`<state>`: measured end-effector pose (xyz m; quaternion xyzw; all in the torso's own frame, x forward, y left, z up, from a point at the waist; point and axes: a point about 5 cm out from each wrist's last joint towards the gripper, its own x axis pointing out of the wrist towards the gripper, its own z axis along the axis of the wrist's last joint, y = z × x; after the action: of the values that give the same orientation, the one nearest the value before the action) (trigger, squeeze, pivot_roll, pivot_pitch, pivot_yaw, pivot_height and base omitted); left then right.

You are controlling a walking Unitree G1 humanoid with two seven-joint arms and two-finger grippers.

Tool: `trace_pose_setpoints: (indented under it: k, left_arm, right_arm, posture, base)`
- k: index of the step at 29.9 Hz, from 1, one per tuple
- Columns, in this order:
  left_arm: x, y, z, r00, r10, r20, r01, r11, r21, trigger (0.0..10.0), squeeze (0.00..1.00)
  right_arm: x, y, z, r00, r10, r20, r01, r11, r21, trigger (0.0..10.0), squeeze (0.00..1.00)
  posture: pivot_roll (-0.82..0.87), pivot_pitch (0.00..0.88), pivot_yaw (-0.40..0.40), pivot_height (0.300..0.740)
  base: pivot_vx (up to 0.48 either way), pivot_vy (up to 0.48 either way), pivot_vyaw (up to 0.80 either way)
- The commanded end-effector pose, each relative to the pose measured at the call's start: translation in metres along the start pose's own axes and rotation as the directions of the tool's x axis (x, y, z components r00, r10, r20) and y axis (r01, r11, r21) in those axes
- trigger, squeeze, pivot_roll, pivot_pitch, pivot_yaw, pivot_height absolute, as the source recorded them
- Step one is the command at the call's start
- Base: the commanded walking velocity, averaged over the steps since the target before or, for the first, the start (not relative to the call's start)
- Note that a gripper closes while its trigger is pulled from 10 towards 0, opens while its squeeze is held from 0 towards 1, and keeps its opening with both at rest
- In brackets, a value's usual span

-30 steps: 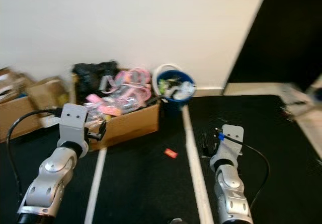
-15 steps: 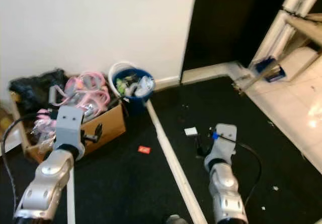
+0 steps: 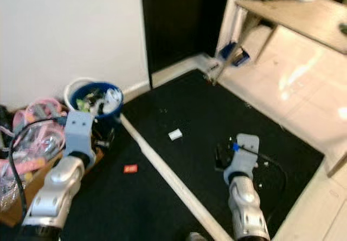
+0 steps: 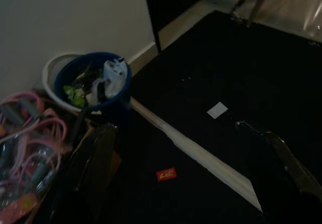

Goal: Picking trash to rubbish bin

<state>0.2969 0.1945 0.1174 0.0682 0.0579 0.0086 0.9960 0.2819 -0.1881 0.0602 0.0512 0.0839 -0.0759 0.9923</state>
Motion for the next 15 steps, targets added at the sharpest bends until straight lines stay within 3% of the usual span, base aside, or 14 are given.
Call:
trace_pose_setpoints:
  k: [1, 15]
  left_arm:
    - [0.0007, -0.0062, -0.0024, 1.0, -0.027, -0.005, 0.027, 0.999, -0.02, 10.0, 0.0]
    - [-0.0012, -0.0049, -0.0078, 0.999, -0.029, -0.018, 0.029, 1.0, -0.004, 10.0, 0.0]
  right_arm:
    - [-0.0032, -0.0065, -0.0005, 1.0, -0.026, 0.002, 0.026, 1.0, 0.006, 10.0, 0.0]
    - [-0.0014, -0.0042, 0.0005, 1.0, -0.001, 0.008, 0.001, 1.0, -0.006, 10.0, 0.0]
  posture:
    - [-0.03, 0.113, 0.043, 0.74]
    - [-0.03, 0.101, 0.037, 0.74]
  base:
    - [0.0, 0.0, -0.8]
    - [0.0, 0.0, -0.77]
